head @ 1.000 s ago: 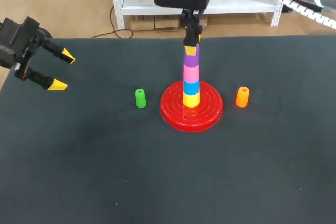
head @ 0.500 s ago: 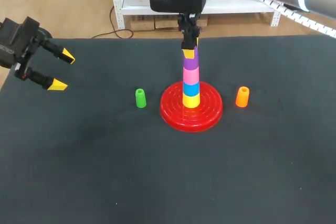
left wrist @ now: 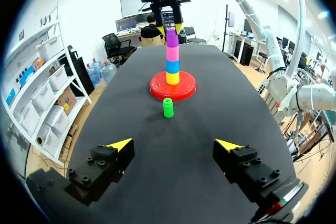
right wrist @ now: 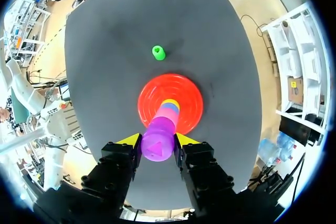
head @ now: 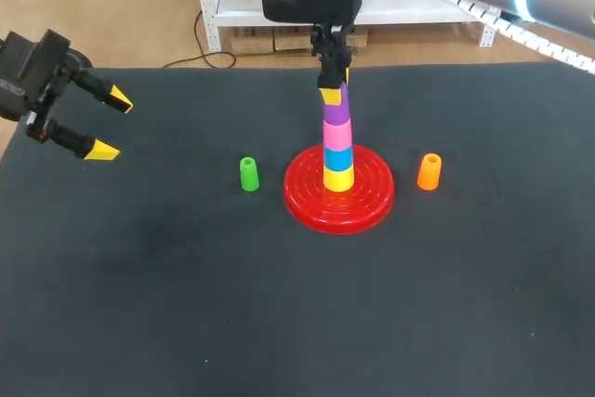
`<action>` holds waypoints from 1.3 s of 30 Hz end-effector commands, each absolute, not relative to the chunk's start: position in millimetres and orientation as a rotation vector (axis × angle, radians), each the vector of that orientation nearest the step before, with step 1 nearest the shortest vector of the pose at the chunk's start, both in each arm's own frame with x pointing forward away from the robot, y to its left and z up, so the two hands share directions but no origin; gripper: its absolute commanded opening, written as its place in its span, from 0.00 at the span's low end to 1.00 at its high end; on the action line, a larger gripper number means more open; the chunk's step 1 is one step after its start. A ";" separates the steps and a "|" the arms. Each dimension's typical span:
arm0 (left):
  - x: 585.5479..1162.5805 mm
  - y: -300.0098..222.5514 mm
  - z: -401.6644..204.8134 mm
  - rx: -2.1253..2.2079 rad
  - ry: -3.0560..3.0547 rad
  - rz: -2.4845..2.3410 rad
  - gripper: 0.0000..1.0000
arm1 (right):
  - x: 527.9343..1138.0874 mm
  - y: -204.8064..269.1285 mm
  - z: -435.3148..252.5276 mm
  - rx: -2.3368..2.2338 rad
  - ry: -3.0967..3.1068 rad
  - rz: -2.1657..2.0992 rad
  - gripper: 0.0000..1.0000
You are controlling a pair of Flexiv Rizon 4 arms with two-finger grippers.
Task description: Pick up and stack the cylinders on the red base in this order: pink,purple,orange,green
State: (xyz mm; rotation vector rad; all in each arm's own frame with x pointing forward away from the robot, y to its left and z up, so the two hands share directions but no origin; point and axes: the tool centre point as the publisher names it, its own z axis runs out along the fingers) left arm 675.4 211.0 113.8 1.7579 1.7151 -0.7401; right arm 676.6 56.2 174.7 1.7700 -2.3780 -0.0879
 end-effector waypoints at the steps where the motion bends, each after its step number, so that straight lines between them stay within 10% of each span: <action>1: 674.7 210.9 113.3 1.757 1.715 -0.736 1.00 | 667.4 54.7 164.3 1.788 -2.388 -0.080 0.00; 29: 674.7 210.9 113.3 1.757 1.715 -0.736 1.00 | 666.0 53.0 163.0 1.817 -2.479 -0.063 0.00; 31: 674.7 210.9 113.3 1.757 1.715 -0.736 1.00 | 665.0 52.4 167.1 1.815 -2.526 -0.042 0.48; 32: 674.7 210.9 113.3 1.757 1.715 -0.736 1.00 | 664.5 52.2 169.0 1.818 -2.531 -0.044 1.00; 39: 674.7 210.9 113.3 1.757 1.715 -0.736 1.00 | 659.2 53.5 185.2 1.887 -2.594 -0.078 1.00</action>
